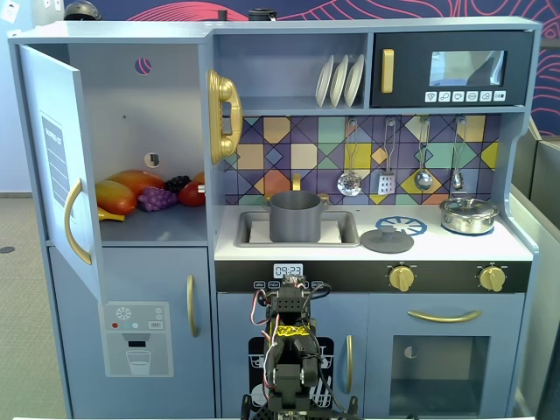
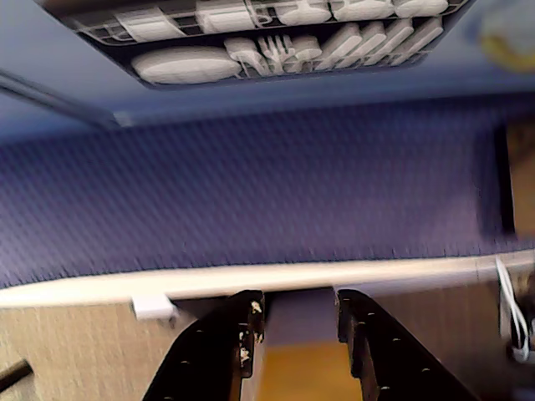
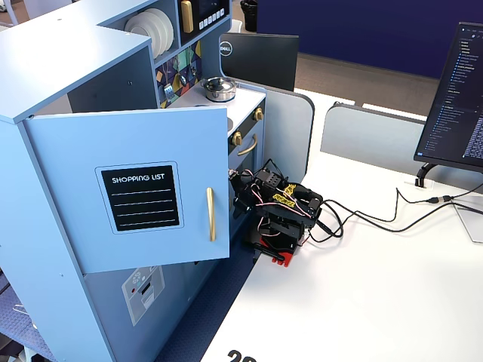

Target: Pick up the green pineapple from the left cabinet and place it in the gray recipient

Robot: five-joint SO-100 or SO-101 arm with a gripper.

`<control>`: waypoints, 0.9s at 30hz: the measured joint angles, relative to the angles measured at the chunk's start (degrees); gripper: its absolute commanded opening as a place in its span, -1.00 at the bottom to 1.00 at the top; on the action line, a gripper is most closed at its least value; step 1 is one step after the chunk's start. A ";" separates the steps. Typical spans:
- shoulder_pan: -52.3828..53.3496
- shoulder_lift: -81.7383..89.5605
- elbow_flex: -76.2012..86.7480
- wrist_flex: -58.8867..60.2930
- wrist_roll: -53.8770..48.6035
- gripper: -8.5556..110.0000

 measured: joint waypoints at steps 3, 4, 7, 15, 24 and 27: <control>-0.09 0.09 0.35 0.35 0.00 -0.86; -0.09 0.09 0.35 0.62 0.00 -0.86; -0.09 0.44 0.35 1.41 0.00 -0.86; -0.44 0.62 0.35 1.67 1.93 -0.83; -0.44 0.62 0.35 1.67 1.93 -0.80; -0.44 0.62 0.35 1.67 1.93 -0.79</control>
